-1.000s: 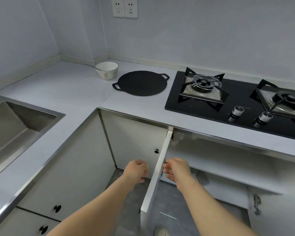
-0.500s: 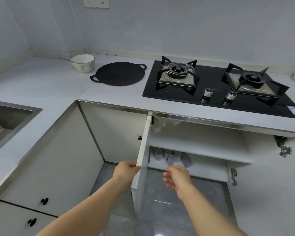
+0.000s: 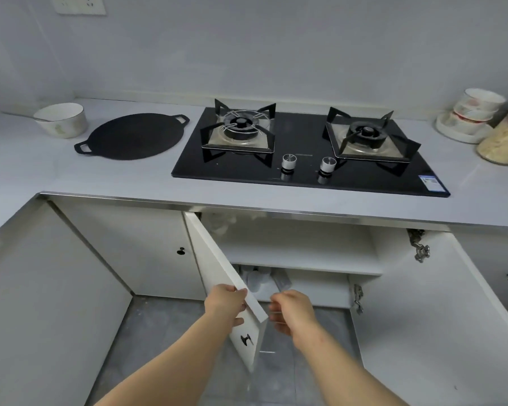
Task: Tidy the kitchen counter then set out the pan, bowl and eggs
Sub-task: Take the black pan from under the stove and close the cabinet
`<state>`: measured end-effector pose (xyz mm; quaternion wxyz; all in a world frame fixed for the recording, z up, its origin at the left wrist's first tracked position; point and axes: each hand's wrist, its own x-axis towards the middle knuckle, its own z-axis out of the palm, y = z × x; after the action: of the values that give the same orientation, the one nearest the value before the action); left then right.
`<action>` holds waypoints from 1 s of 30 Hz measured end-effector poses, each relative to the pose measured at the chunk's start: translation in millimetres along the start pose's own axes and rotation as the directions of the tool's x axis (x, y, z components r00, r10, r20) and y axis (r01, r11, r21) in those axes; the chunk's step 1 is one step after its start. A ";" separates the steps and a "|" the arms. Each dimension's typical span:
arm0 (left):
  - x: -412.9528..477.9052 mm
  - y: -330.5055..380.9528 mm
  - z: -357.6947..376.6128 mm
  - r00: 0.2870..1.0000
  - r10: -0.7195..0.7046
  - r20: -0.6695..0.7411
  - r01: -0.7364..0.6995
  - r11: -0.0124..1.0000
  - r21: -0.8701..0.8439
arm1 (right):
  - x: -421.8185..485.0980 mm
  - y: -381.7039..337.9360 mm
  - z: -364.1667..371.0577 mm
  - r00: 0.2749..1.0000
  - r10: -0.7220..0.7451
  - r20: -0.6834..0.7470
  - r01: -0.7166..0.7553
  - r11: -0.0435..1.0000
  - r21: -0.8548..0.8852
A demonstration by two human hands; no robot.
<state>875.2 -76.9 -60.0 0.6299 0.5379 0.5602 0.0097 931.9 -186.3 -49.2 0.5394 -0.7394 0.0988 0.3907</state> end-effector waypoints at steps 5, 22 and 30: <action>8.7 27.4 57.5 0.998 -0.058 -0.007 0.057 0.996 -0.071 | 27.3 -26.3 -42.6 0.999 -0.048 0.017 0.049 0.998 -0.042; 50.9 98.4 119.4 0.991 -0.134 0.022 0.135 0.965 -0.226 | 96.6 -78.1 -66.5 0.999 -0.021 -0.026 0.021 1.000 0.008; 73.0 122.9 126.4 0.978 -0.159 0.132 0.184 0.960 -0.211 | 117.5 -103.8 -60.5 0.994 -0.005 -0.110 0.010 0.999 0.039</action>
<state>1065.5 -64.5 -52.2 0.7154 0.4133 0.5632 -0.0130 1098.6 -165.5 -48.0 0.5491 -0.7493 0.1332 0.3454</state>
